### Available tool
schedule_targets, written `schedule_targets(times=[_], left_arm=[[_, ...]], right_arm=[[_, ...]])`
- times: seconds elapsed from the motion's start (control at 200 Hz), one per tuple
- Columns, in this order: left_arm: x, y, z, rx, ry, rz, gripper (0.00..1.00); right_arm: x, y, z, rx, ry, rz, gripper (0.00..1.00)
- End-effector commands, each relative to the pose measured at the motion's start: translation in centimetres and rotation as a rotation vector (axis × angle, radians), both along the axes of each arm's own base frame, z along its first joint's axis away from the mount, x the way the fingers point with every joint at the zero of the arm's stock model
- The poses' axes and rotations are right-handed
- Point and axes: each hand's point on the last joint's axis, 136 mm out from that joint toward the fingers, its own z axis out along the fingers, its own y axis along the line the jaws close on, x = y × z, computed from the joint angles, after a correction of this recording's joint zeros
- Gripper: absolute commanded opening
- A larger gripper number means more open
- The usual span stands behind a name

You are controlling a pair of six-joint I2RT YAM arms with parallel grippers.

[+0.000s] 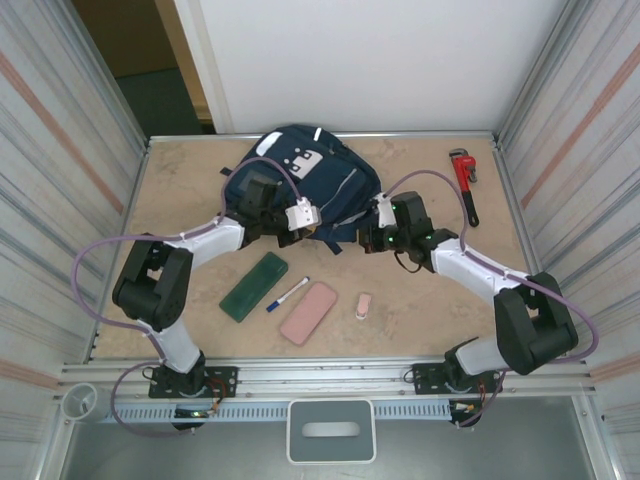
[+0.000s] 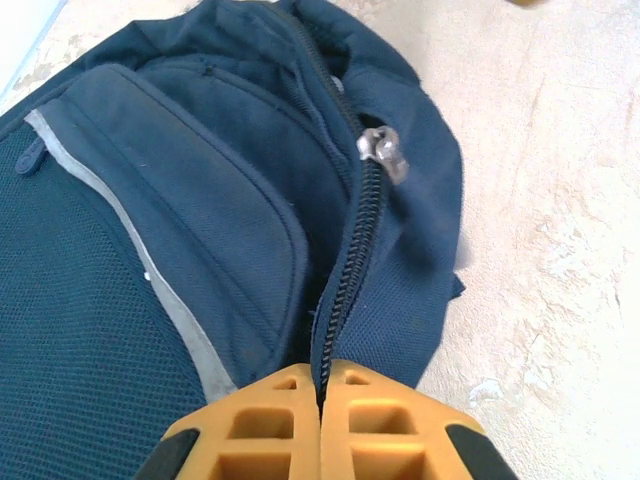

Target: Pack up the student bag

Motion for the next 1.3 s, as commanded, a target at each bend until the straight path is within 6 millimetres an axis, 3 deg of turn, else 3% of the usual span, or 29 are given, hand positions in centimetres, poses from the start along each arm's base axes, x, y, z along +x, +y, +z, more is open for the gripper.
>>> schedule_targets(times=[0.0, 0.225, 0.376, 0.561, 1.022, 1.187, 1.297], left_arm=[[-0.2, -1.4, 2.8, -0.074, -0.048, -0.03, 0.0], [-1.1, -2.0, 3.5, -0.108, -0.012, -0.055, 0.0], [-1.2, -2.2, 3.7, -0.118, 0.004, -0.058, 0.0], [-1.7, -2.7, 4.3, -0.142, 0.018, -0.082, 0.0], [-2.1, -3.1, 4.4, -0.135, 0.019, -0.09, 0.0], [-2.1, -3.1, 4.1, -0.125, 0.021, -0.091, 0.0], [-1.9, -3.0, 3.7, -0.109, 0.018, -0.08, 0.0]], right_arm=[[-0.2, 1.4, 0.6, 0.016, -0.022, 0.056, 0.0], [-0.9, 2.7, 0.0, 0.034, -0.052, 0.075, 0.38], [-0.2, 3.3, -0.2, -0.01, -0.127, 0.035, 0.45], [1.6, 3.5, -0.5, -0.012, -0.142, -0.018, 0.45], [3.2, 5.4, -0.6, 0.103, -0.107, -0.016, 0.38], [3.8, 5.6, -0.1, 0.123, -0.111, -0.03, 0.29], [3.9, 5.1, 0.0, 0.118, -0.103, -0.048, 0.14]])
